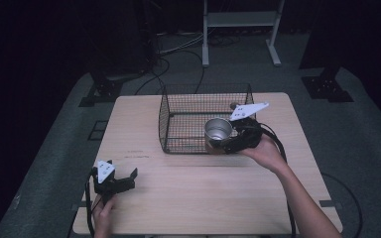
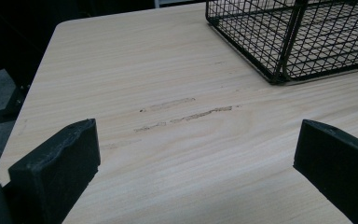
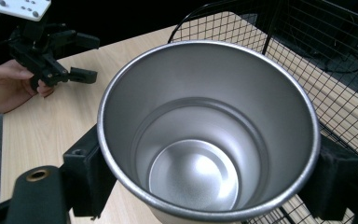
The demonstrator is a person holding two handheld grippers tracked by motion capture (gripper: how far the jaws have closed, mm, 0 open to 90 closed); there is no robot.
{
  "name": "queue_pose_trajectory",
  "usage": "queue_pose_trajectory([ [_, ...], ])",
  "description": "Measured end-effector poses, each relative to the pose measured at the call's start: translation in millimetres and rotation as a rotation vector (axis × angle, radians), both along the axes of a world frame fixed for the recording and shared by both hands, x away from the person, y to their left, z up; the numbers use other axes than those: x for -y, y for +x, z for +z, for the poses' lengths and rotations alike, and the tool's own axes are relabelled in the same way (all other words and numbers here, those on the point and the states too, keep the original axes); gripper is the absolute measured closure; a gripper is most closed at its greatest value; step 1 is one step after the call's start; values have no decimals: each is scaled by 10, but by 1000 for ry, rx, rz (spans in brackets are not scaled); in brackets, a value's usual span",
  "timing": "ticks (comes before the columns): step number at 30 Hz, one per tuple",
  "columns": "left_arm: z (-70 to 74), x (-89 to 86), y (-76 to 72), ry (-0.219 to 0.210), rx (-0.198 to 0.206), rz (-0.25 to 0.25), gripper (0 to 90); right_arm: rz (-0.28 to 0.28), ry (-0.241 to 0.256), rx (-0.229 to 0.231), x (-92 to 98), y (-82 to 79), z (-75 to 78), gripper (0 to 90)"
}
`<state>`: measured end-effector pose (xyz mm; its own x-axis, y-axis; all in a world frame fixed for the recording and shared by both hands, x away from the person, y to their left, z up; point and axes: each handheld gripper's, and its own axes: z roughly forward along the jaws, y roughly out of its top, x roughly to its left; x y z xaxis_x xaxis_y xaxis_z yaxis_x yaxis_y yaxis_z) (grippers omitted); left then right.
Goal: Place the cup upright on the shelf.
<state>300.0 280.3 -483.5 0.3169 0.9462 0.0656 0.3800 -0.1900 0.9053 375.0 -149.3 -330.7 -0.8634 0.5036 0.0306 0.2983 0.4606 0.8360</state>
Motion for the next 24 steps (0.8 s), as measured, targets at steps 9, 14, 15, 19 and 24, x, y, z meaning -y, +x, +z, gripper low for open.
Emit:
queue_pose_trajectory([
  [9, -1, -3, 1, -5, 5, 1, 0, -7, -2, -15, -53, 153, 78, 180],
  [14, 0, -4, 1, -7, 5, 3, 0, -7, -4, -11, -86, 240, 119, 180],
  [15, -1, -5, 0, -7, 5, 3, 0, -8, -4, -14, -94, 253, 126, 180],
  [19, 0, -7, -1, -7, 6, 2, 0, -7, -9, -15, -120, 317, 145, 180],
  [24, -1, -10, 0, -11, 8, 2, 0, -12, -25, -20, -151, 401, 156, 180],
])
